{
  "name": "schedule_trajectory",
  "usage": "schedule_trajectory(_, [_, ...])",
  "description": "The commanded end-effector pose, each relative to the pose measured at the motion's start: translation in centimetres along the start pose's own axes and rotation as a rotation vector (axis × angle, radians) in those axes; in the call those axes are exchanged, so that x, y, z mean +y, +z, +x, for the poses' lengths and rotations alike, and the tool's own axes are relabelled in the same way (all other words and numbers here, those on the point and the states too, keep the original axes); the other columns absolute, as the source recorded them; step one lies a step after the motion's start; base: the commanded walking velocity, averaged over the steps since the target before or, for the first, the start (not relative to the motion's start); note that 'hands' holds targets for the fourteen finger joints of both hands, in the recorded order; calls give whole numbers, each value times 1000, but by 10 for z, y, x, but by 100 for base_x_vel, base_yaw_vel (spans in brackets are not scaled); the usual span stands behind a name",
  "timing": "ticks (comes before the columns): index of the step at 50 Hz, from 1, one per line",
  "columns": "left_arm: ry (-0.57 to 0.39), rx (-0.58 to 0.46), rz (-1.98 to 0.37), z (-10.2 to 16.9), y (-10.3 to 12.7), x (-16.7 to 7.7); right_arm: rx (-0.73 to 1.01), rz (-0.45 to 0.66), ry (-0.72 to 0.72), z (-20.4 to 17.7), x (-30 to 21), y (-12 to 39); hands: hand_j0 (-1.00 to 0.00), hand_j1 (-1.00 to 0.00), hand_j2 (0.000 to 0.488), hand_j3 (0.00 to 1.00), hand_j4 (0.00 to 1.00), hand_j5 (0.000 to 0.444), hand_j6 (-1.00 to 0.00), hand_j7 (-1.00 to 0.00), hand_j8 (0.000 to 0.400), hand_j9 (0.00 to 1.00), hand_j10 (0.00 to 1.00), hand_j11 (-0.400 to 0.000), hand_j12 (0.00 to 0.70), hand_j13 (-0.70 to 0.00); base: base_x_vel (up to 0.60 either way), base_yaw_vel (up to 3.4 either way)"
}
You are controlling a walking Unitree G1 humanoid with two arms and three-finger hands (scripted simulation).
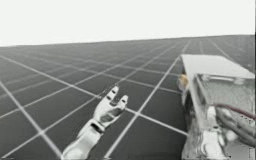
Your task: Pick up and drop off the object
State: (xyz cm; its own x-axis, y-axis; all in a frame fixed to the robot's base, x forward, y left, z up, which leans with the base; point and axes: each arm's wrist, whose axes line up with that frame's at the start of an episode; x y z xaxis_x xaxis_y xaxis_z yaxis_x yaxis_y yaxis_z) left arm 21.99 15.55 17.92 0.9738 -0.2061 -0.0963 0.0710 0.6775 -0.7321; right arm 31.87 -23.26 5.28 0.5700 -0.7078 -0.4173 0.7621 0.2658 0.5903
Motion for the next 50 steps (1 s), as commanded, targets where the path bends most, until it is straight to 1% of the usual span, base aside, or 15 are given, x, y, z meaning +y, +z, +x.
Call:
schedule_trajectory(1, [-2, -23, -21, -6, 3, 5, -64, 48, 180, -9, 47, 18, 0, 0, 0, 1000, 1000, 0, 0, 0, 0, 1000, 1000, -400, 0, -700, 42, -43])
schedule_trajectory(32, [-2, -23, -21, -6, 3, 5, -64, 48, 180, -9, 47, 18, 0, 0, 0, 1000, 1000, 0, 0, 0, 0, 1000, 1000, -400, 0, -700, 46, -33])
schedule_trajectory(50, [-2, -23, -21, -6, 3, 5, -64, 48, 180, -9, 47, 18, 0, 0, 0, 1000, 1000, 0, 0, 0, 0, 1000, 1000, -400, 0, -700, 49, 7])
